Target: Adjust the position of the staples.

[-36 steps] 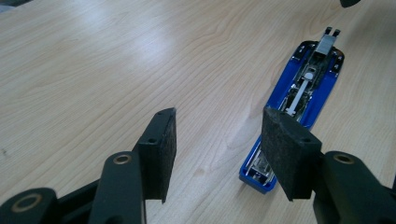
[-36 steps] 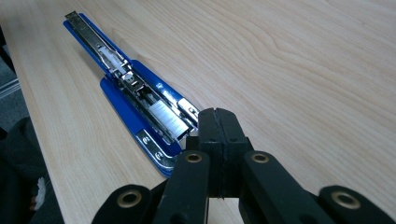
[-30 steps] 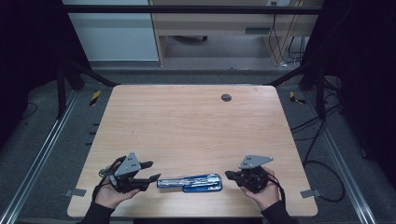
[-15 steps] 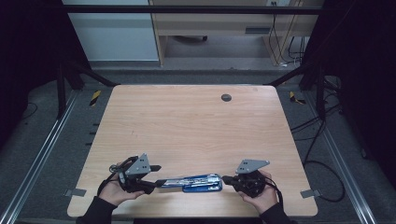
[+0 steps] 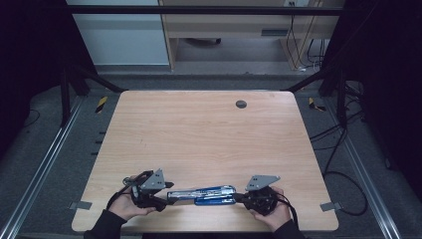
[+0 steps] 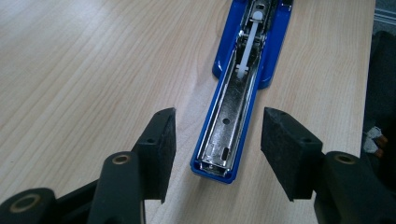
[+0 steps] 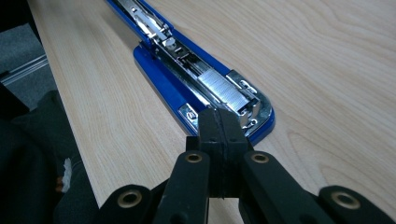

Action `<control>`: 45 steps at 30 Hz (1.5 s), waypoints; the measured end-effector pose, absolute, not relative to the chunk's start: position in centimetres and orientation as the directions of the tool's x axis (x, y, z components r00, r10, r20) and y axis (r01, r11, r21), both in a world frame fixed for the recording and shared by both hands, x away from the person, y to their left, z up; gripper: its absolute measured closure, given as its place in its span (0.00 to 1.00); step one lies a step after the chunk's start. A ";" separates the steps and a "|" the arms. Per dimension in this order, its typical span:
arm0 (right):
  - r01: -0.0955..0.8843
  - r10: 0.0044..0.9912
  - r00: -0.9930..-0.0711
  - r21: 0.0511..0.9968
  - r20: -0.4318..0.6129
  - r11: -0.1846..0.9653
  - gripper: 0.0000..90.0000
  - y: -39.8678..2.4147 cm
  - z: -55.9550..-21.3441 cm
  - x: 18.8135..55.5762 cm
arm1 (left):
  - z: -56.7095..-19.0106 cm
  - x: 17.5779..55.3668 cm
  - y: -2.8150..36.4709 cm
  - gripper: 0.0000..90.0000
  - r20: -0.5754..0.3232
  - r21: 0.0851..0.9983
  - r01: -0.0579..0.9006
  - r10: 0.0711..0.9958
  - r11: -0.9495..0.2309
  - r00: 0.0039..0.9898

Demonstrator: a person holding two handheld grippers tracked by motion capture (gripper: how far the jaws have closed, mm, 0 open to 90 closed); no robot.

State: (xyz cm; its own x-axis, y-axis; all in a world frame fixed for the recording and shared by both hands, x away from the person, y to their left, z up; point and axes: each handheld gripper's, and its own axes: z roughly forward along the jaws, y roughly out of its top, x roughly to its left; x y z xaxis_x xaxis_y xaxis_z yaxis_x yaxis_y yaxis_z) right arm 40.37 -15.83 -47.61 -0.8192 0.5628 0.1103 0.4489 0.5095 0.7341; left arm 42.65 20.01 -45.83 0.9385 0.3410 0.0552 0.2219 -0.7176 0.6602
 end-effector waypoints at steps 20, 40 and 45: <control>0.442 0.559 -0.824 0.721 0.091 0.534 1.00 -14.9 -48.5 40.5 | -46.9 43.4 18.9 0.59 0.066 0.591 0.189 0.280 -0.784 0.958; 0.423 0.558 -0.827 0.734 0.072 0.532 1.00 -14.5 -48.8 40.7 | -47.2 43.8 18.5 0.65 0.048 0.579 0.176 0.248 -0.796 0.967; 0.425 0.554 -0.829 0.731 0.077 0.534 1.00 -14.5 -48.8 40.7 | -46.9 44.0 18.3 0.66 0.044 0.552 0.165 0.226 -0.818 0.973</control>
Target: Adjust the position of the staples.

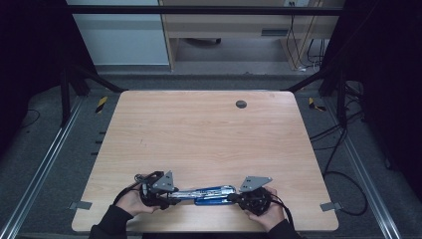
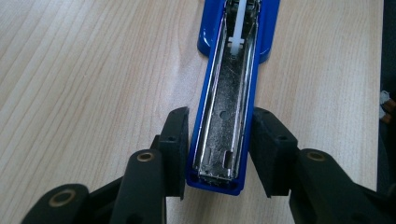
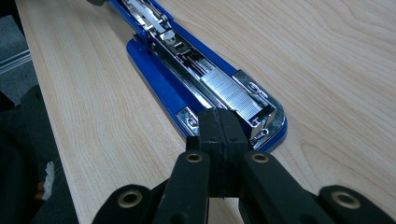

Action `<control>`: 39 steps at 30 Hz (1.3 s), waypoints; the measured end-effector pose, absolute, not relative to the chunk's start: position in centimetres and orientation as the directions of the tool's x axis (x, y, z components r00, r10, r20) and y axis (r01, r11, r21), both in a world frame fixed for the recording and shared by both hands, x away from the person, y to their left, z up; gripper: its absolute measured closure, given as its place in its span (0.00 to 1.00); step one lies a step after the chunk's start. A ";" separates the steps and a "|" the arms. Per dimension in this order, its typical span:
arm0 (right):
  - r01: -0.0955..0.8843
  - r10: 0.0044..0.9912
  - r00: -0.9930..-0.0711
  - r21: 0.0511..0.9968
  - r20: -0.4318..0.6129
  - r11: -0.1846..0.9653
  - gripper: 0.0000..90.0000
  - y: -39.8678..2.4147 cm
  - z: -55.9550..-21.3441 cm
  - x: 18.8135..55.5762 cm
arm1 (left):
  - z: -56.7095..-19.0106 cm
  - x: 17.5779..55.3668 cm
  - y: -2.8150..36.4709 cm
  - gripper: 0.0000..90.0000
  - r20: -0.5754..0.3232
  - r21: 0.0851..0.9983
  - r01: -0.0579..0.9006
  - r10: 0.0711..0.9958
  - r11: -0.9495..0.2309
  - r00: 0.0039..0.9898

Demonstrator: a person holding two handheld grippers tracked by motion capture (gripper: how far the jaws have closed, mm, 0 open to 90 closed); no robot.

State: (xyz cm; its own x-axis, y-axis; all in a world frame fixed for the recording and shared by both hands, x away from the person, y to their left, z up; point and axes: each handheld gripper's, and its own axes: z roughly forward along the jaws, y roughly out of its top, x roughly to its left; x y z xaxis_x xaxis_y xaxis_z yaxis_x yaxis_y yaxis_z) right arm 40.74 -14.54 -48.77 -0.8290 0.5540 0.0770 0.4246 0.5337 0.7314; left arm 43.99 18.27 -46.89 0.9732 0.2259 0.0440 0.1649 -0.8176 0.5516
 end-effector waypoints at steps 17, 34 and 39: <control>0.426 0.546 -0.834 0.729 0.085 0.537 1.00 -14.4 -48.8 40.8 | -46.0 44.4 18.2 0.70 0.041 0.542 0.116 0.164 -0.832 0.986; 0.426 0.544 -0.835 0.728 0.087 0.537 1.00 -14.4 -48.8 40.8 | -44.6 44.4 17.9 0.72 0.041 0.520 0.085 0.125 -0.850 0.991; 0.425 0.543 -0.835 0.728 0.086 0.538 1.00 -14.5 -48.8 40.8 | -44.3 44.4 17.8 0.71 0.039 0.523 0.090 0.129 -0.847 0.991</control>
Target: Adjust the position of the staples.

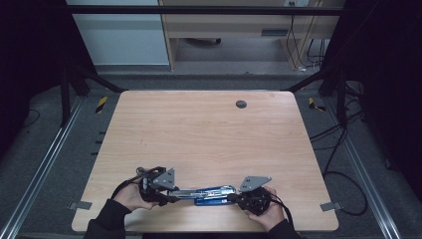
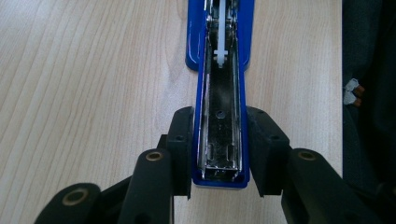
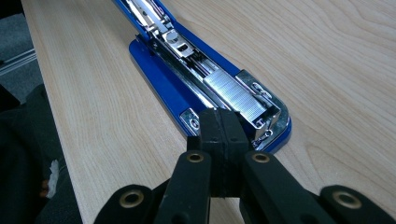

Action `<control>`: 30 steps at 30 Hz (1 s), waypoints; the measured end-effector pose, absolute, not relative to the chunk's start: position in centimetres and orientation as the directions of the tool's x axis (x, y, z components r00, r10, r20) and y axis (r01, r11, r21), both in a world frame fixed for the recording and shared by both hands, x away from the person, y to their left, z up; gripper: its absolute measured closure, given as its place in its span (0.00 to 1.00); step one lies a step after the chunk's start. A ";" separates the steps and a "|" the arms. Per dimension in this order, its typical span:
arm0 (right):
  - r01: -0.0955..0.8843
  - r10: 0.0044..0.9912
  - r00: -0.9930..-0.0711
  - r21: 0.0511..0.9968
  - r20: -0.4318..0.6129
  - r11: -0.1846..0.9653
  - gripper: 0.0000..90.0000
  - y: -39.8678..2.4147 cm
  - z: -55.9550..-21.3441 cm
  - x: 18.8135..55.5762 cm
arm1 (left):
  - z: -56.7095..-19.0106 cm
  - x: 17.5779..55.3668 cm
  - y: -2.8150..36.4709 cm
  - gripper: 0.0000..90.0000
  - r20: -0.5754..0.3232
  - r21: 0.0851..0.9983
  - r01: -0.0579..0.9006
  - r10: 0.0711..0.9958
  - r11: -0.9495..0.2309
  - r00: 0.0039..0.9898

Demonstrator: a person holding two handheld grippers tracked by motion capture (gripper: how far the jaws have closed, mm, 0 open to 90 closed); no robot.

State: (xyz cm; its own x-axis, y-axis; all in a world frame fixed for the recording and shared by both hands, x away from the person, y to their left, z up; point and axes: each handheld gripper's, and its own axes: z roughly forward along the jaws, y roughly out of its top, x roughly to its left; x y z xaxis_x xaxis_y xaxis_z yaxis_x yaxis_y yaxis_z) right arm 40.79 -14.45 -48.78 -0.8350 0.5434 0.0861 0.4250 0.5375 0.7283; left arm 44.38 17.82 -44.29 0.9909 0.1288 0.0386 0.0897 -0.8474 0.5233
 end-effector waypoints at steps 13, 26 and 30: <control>0.425 0.541 -0.836 0.730 0.090 0.535 1.00 -14.5 -48.8 40.8 | -43.4 44.4 17.7 0.71 0.030 0.551 0.100 0.139 -0.829 0.990; 0.413 0.536 -0.840 0.738 0.081 0.534 1.00 -14.5 -48.4 40.9 | -43.5 44.4 17.7 0.72 0.019 0.553 0.100 0.132 -0.827 0.991; 0.396 0.530 -0.844 0.762 0.082 0.512 1.00 -14.4 -47.7 41.0 | -43.2 44.5 17.5 0.73 0.021 0.535 0.091 0.121 -0.840 0.992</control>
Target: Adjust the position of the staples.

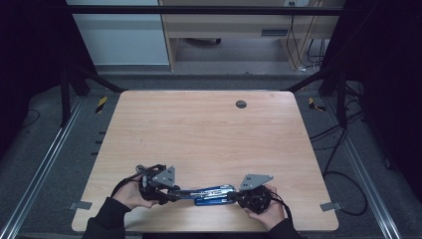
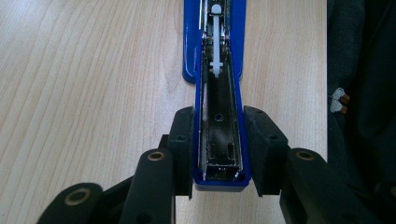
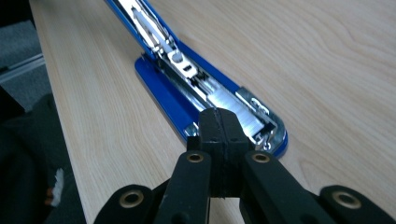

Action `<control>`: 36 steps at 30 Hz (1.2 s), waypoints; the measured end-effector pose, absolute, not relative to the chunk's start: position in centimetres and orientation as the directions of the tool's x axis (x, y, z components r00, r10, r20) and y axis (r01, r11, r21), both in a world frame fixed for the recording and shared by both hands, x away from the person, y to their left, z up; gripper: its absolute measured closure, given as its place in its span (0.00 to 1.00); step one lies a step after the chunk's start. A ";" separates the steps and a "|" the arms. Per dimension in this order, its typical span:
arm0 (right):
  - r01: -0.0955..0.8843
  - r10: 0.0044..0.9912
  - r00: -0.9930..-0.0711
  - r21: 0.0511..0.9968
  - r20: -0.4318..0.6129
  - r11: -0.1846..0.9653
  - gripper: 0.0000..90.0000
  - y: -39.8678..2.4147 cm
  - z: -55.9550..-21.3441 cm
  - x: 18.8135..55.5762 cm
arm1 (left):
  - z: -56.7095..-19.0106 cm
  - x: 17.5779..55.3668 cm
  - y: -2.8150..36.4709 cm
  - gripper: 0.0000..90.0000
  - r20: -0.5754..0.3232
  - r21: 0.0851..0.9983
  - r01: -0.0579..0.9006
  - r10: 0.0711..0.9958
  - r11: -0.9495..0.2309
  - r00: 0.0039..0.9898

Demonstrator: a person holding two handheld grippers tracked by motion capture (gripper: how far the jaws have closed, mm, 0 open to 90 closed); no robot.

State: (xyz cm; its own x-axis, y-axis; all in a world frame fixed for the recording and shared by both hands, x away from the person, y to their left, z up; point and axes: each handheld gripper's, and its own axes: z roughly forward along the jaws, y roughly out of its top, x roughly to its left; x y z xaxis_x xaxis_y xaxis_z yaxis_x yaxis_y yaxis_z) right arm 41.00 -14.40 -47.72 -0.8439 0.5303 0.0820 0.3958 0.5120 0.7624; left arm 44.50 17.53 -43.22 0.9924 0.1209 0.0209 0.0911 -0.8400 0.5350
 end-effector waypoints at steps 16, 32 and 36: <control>0.325 0.469 -0.879 0.825 0.085 0.461 1.00 -10.3 -45.4 42.0 | -42.3 44.7 16.6 0.73 0.022 0.483 0.086 0.111 -0.871 0.994; 0.313 0.414 -0.903 0.834 0.113 0.455 1.00 -6.4 -45.5 42.6 | -41.9 44.8 16.1 0.73 0.017 0.461 0.096 0.117 -0.882 0.993; 0.314 0.410 -0.905 0.831 0.115 0.459 1.00 -5.8 -45.8 42.7 | -41.9 44.7 16.1 0.73 0.018 0.461 0.098 0.120 -0.882 0.993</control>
State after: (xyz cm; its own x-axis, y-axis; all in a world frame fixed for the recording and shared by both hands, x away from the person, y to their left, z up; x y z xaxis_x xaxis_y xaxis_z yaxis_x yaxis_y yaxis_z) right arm 42.68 -5.81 -45.80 -0.9050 0.4096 0.1154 0.3137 0.4589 0.8313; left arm 44.72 16.11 -41.90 0.9926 0.1200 0.0184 0.0981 -0.8819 0.4610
